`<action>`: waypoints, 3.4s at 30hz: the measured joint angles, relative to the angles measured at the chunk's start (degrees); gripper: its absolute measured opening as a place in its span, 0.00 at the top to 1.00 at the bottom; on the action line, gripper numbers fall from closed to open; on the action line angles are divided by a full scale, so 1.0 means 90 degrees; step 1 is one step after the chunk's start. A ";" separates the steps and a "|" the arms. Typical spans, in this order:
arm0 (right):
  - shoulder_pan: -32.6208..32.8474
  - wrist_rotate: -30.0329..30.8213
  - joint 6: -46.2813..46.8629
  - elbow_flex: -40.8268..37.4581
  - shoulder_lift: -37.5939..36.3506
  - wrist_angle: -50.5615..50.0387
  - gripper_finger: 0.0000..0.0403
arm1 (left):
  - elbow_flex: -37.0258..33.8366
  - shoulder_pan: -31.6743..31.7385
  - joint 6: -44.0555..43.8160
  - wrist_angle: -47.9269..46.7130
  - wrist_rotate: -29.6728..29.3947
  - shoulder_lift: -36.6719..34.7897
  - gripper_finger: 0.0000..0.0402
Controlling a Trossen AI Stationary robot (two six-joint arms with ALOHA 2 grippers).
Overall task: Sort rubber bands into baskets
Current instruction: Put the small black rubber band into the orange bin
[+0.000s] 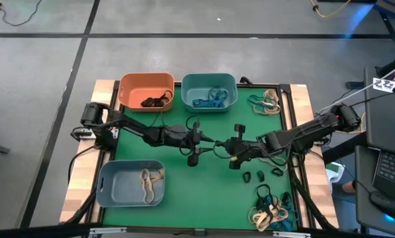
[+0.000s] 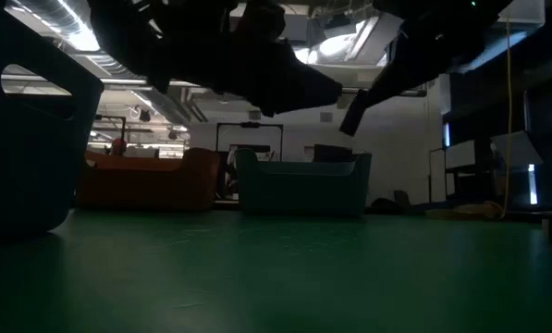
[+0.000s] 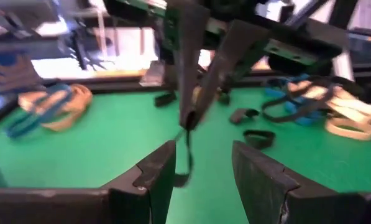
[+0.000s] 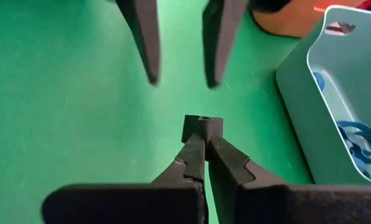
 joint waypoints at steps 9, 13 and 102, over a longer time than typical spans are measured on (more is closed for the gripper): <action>0.0000 -0.0168 -0.0400 0.0000 0.0000 0.0520 0.97 | 0.0187 -0.0016 0.0235 -0.0009 -0.0261 0.0201 0.61; 0.0011 -0.0189 -0.0622 -0.0002 0.0000 0.0759 0.97 | 0.0188 -0.0009 0.0237 -0.0035 -0.0261 0.0201 0.61; 0.0004 -0.1819 0.2043 -0.1035 0.0005 -0.0938 0.53 | 0.0879 0.3410 -0.0924 -0.8943 -0.0392 -0.3952 0.59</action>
